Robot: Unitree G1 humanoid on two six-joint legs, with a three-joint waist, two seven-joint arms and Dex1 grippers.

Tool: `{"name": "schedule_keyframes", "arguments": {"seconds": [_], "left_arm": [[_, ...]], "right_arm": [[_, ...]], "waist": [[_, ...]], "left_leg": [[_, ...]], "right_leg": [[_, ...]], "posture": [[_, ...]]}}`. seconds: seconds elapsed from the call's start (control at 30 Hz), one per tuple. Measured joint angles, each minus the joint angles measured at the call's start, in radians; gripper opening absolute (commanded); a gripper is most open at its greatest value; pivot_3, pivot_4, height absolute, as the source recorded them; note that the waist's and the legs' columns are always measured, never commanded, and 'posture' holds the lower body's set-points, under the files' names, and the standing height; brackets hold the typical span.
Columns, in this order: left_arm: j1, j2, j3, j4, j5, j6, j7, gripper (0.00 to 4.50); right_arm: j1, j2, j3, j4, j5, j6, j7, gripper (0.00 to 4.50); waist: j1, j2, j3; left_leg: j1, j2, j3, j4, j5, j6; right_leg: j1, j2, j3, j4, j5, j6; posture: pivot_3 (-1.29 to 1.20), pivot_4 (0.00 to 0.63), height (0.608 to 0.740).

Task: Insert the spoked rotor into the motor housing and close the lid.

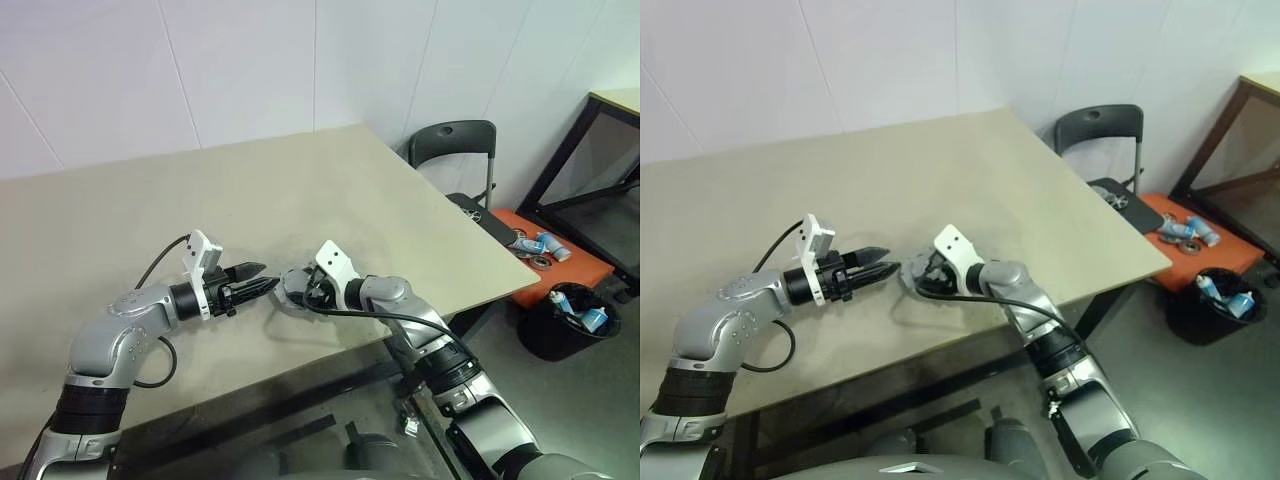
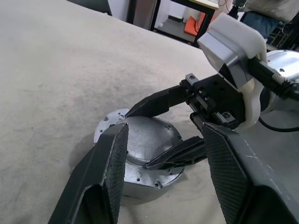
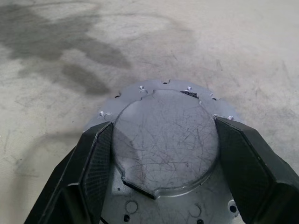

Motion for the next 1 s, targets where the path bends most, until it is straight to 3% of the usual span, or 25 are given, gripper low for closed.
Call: {"name": "schedule_keyframes", "arguments": {"seconds": [0.4, 0.53, 0.67, 0.93, 1.0], "left_arm": [[-0.047, -0.084, -0.097, 0.111, 0.111, -0.017, 0.064, 2.66], [-0.079, -0.133, -0.104, 0.215, 0.164, -0.053, 0.090, 1.81], [-0.103, -0.174, -0.103, 0.278, 0.181, -0.073, 0.097, 0.38], [-0.135, -0.227, -0.120, 0.298, 0.196, -0.077, 0.096, 0.38], [-0.135, -0.227, -0.122, 0.297, 0.198, -0.078, 0.093, 0.02]], "right_arm": [[0.000, -0.005, -0.002, 0.020, -0.010, -0.028, 0.010, 3.03], [-0.003, -0.005, -0.008, 0.021, -0.009, -0.017, 0.014, 3.03], [-0.005, -0.004, -0.012, 0.019, -0.006, -0.006, 0.017, 3.03], [0.000, -0.004, -0.013, 0.013, -0.004, -0.001, 0.017, 3.03], [0.002, -0.004, -0.013, 0.012, -0.004, 0.000, 0.016, 3.03]], "waist": [[0.002, 0.000, -0.002], [0.003, 0.000, -0.002], [0.003, -0.001, -0.002], [0.003, -0.001, -0.002], [0.003, 0.000, -0.002]], "left_leg": [[0.001, 0.000, 0.000, 0.000, 0.000, 0.000], [0.001, 0.000, 0.000, 0.000, 0.000, 0.000], [0.000, 0.000, 0.000, 0.000, 0.000, 0.000], [0.000, -0.001, 0.000, 0.000, 0.000, 0.000], [0.000, -0.001, 0.000, 0.000, 0.000, 0.000]], "right_leg": [[0.001, 0.000, 0.000, 0.000, 0.000, 0.000], [0.001, 0.000, 0.000, 0.000, 0.000, 0.000], [0.001, 0.000, 0.000, 0.000, 0.000, 0.000], [0.001, -0.001, 0.000, -0.001, 0.000, 0.000], [0.001, -0.001, 0.000, -0.001, 0.000, 0.000]], "posture": [[0.00, 0.000, 0.740], [0.00, 0.000, 0.740], [0.00, 0.000, 0.740], [0.00, 0.000, 0.740], [0.00, 0.000, 0.740]]}}
